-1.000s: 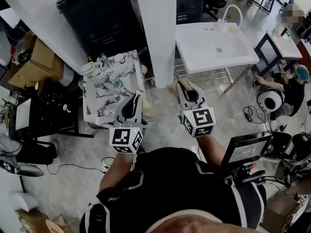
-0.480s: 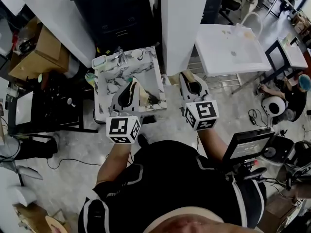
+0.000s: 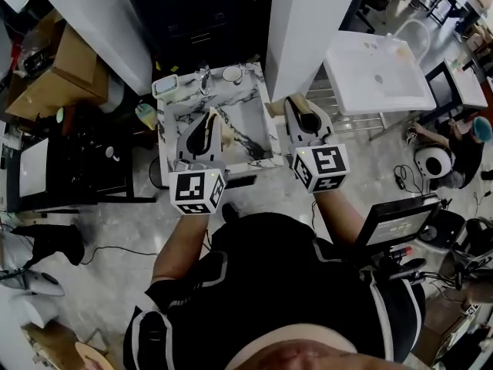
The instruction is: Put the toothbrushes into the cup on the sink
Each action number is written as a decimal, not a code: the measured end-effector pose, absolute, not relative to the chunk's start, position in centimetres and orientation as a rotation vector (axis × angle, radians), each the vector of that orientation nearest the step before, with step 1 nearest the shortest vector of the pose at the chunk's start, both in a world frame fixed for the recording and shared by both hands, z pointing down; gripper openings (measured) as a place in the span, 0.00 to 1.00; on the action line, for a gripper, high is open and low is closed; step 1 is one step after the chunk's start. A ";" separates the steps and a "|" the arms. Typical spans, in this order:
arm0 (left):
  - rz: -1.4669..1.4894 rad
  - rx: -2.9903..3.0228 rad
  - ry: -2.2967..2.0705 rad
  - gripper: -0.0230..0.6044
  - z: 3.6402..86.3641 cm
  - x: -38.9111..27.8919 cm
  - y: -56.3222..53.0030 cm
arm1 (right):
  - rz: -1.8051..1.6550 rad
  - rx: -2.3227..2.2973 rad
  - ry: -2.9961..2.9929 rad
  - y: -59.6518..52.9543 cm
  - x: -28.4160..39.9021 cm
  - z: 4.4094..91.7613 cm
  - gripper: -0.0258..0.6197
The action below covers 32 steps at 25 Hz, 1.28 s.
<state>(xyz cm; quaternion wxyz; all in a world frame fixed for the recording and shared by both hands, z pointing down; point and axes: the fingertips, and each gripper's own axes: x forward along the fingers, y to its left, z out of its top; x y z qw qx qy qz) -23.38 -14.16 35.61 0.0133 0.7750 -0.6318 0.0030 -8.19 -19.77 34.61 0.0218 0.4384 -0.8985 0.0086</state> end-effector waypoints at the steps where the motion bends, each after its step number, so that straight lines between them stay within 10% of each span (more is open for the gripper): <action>1: 0.005 2.416 -1.960 0.10 35.7 -23.9 -14.3 | 0.023 1.361 -2.780 -20.0 -8.8 34.6 0.10; 32: 0.105 2.252 -2.110 0.10 39.4 -27.1 -23.2 | -0.012 1.099 -2.871 -33.5 -17.6 38.9 0.10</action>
